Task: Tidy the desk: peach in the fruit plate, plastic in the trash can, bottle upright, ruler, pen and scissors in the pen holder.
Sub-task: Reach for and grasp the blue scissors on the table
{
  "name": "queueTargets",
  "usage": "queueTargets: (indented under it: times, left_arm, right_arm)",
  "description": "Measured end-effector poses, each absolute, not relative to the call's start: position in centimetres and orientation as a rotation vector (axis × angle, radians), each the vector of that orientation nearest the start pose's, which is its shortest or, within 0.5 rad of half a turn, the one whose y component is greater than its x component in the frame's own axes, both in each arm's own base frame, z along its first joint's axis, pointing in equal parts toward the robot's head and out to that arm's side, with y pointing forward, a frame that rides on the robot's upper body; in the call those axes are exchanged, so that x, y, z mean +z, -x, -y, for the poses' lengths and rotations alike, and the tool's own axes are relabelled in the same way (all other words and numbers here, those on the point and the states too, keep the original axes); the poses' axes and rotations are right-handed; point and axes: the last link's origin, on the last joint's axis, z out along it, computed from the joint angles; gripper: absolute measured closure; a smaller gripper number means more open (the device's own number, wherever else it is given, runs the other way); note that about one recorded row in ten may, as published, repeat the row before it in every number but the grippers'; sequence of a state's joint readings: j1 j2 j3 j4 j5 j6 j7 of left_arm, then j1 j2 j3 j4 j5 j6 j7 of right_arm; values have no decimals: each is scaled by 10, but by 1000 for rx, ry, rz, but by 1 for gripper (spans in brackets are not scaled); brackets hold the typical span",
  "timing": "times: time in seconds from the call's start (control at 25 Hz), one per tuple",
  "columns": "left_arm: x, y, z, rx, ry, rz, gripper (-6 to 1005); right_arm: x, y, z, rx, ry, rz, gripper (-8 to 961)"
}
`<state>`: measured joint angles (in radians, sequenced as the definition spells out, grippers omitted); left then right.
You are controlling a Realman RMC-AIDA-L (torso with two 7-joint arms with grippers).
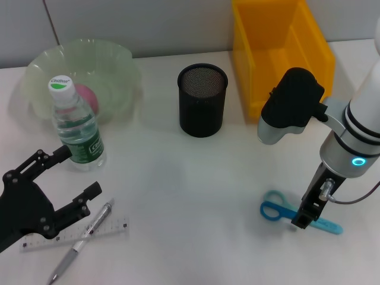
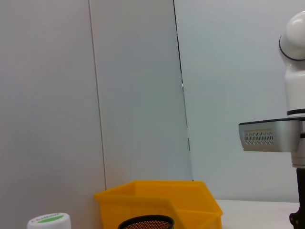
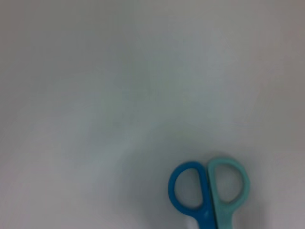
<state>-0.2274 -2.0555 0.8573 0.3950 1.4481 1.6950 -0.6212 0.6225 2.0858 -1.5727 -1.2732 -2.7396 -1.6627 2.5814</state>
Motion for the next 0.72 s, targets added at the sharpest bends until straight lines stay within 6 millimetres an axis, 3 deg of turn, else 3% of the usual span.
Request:
queueTargets:
  times: [0.24, 0.72]
  left_arm:
    - [-1, 309, -237, -986, 2332, 154, 201]
    - [0, 307, -234, -1008, 2332, 142, 201]
  right_arm:
    - [-26, -203, -327, -956, 2601, -850, 438]
    - [-32, -208, -327, -984, 2599, -849, 440]
